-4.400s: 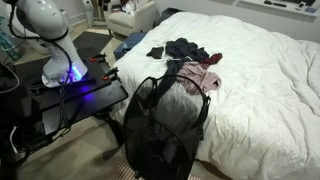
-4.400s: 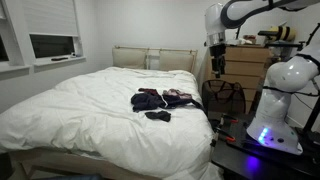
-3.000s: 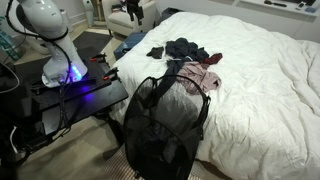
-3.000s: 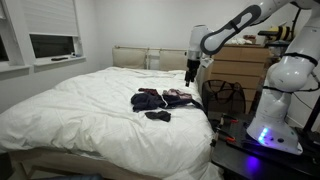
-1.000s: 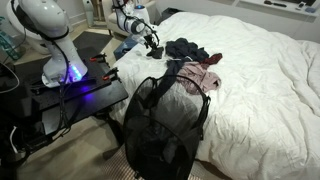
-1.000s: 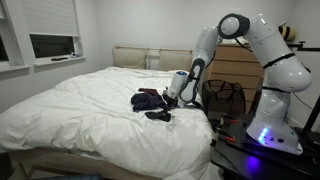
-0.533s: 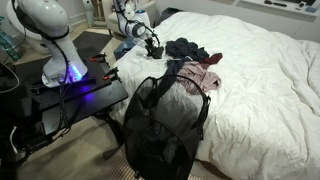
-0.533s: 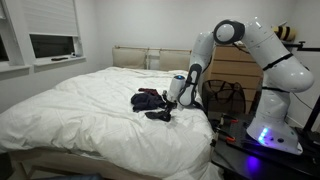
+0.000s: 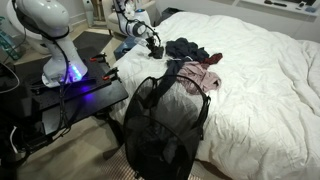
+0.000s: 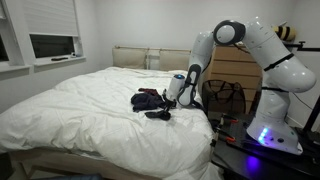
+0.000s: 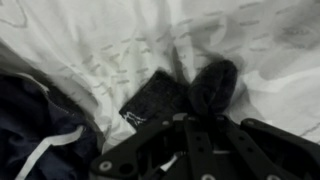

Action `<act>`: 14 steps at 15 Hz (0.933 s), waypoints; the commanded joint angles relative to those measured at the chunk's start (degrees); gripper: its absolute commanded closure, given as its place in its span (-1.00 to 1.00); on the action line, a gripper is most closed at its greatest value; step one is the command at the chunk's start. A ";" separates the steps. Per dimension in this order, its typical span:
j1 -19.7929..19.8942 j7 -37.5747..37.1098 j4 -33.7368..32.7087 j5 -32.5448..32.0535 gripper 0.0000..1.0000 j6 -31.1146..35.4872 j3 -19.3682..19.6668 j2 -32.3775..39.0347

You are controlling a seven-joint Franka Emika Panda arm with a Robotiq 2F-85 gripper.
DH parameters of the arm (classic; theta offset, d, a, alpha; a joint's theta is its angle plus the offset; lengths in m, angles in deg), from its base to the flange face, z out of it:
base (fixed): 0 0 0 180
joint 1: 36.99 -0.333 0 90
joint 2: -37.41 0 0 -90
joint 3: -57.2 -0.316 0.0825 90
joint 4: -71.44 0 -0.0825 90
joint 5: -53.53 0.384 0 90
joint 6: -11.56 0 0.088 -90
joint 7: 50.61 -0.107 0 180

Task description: Pick the cloth and put it in the bag

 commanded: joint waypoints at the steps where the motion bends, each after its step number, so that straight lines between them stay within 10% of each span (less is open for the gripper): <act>1: -2.22 1.15 1.10 2.12 0.97 1.65 2.19 -1.22; 14: -8.55 1.75 8.55 2.89 0.96 -0.66 9.75 -13.15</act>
